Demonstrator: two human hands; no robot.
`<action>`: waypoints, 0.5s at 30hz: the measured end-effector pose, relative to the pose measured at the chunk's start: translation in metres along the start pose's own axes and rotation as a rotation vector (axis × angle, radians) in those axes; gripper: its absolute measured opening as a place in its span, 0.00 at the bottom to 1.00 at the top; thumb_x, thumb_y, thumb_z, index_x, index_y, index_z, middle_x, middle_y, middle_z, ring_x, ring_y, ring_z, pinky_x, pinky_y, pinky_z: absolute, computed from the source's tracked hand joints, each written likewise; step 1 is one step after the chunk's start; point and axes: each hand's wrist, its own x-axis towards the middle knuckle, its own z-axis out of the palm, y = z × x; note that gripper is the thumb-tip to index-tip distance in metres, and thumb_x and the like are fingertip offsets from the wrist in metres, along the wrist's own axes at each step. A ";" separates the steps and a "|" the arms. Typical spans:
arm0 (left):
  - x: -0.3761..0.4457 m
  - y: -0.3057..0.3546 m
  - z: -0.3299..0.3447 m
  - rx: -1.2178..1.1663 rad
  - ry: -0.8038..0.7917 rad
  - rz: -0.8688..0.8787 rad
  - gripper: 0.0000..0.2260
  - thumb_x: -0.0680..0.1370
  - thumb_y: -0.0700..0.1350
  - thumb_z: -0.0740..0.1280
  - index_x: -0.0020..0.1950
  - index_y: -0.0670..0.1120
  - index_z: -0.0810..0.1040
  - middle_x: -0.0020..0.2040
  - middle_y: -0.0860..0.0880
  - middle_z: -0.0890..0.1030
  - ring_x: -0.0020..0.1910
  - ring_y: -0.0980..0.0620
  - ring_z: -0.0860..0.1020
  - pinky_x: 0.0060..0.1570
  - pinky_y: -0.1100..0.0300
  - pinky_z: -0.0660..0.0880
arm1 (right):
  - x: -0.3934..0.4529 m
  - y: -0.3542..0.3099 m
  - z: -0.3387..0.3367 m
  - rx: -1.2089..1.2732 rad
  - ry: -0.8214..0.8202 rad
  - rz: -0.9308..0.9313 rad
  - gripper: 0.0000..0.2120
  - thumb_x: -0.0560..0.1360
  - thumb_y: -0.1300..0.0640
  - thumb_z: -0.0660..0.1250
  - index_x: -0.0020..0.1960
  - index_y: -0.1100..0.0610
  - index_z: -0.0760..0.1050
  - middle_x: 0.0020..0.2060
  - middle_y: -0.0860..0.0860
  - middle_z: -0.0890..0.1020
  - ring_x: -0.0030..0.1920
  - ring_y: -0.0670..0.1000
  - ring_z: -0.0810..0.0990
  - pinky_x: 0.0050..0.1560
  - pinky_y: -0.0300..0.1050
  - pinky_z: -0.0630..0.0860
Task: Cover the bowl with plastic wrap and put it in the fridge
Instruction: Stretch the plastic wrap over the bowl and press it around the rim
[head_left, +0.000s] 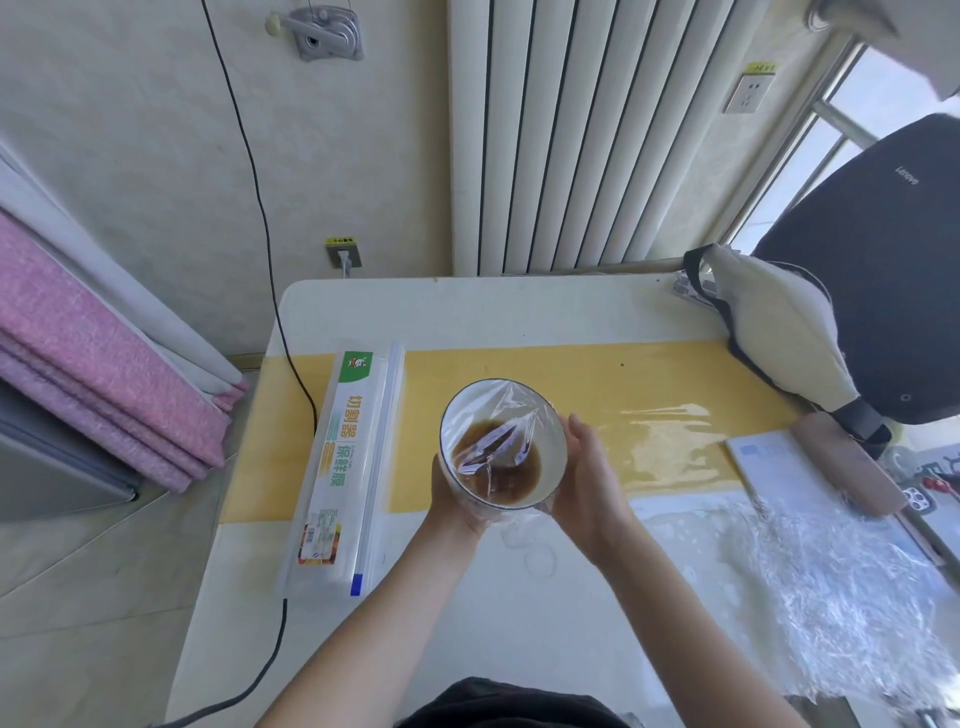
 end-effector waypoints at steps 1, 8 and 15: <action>-0.009 0.003 0.010 -0.052 -0.107 0.024 0.15 0.74 0.42 0.56 0.39 0.38 0.81 0.31 0.42 0.83 0.30 0.45 0.83 0.30 0.58 0.80 | 0.001 0.003 0.004 0.001 0.027 -0.009 0.25 0.78 0.40 0.54 0.67 0.54 0.73 0.62 0.56 0.80 0.63 0.53 0.77 0.65 0.52 0.71; 0.000 0.014 0.004 0.044 -0.151 -0.025 0.22 0.81 0.41 0.52 0.45 0.37 0.85 0.46 0.38 0.84 0.44 0.42 0.84 0.43 0.51 0.82 | 0.009 -0.008 0.005 -0.146 0.185 -0.121 0.42 0.61 0.32 0.62 0.70 0.52 0.70 0.68 0.51 0.75 0.69 0.52 0.73 0.71 0.56 0.67; -0.005 0.049 0.010 0.245 -0.254 -0.356 0.39 0.70 0.73 0.56 0.62 0.42 0.79 0.62 0.39 0.78 0.58 0.39 0.78 0.60 0.42 0.70 | 0.022 -0.031 -0.001 -0.437 0.063 -0.148 0.31 0.72 0.37 0.61 0.66 0.56 0.74 0.66 0.54 0.77 0.68 0.54 0.73 0.71 0.57 0.65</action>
